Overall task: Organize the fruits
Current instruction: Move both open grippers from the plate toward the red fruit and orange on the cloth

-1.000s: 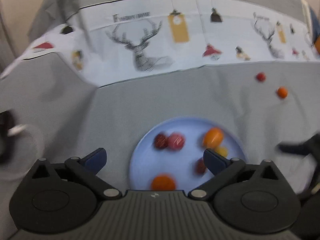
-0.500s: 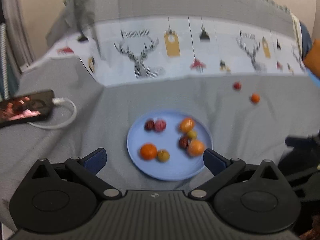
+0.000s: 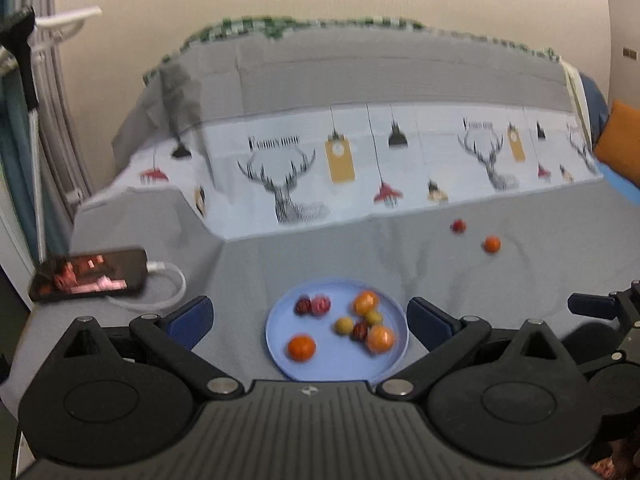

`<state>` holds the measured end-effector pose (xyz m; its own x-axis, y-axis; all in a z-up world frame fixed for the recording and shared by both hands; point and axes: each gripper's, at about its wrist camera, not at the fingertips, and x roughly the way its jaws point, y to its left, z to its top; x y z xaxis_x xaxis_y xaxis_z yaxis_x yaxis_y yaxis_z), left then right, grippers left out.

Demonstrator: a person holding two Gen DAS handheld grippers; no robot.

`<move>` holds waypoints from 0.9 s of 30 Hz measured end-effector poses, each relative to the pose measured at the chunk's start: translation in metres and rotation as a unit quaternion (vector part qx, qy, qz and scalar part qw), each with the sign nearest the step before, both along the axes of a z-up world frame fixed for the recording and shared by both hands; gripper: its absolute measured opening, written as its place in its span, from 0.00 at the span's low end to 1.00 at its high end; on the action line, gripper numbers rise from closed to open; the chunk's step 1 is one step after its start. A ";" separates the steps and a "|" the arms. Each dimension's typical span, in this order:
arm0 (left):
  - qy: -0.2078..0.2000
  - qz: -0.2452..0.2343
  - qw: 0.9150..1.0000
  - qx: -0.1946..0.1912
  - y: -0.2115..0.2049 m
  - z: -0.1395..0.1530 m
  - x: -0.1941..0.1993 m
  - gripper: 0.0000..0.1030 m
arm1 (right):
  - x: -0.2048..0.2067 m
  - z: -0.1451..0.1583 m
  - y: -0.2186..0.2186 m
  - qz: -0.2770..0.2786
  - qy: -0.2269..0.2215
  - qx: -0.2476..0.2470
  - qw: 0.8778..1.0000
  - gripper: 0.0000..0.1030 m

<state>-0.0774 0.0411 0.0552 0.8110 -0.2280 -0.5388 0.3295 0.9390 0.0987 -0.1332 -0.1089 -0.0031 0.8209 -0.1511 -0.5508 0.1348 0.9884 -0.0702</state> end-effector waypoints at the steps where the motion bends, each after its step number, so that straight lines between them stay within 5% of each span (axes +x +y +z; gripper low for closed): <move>1: -0.009 0.004 1.000 -0.007 0.001 0.004 -0.003 1.00 | -0.001 0.001 0.001 -0.001 -0.006 -0.003 1.000 0.99; 13: 0.010 0.023 1.000 0.013 0.000 0.000 0.002 1.00 | 0.002 -0.009 -0.008 -0.001 0.007 0.025 1.000 0.99; 27: 0.060 0.014 0.997 0.044 -0.061 -0.015 0.055 1.00 | 0.052 -0.060 -0.084 -0.115 0.029 0.101 0.988 0.99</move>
<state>-0.0229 -0.0194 0.0406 0.7443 -0.1546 -0.6497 0.3181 0.9374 0.1414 -0.0816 -0.1929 -0.0636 0.7439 -0.2128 -0.6335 0.3598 0.9263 0.1114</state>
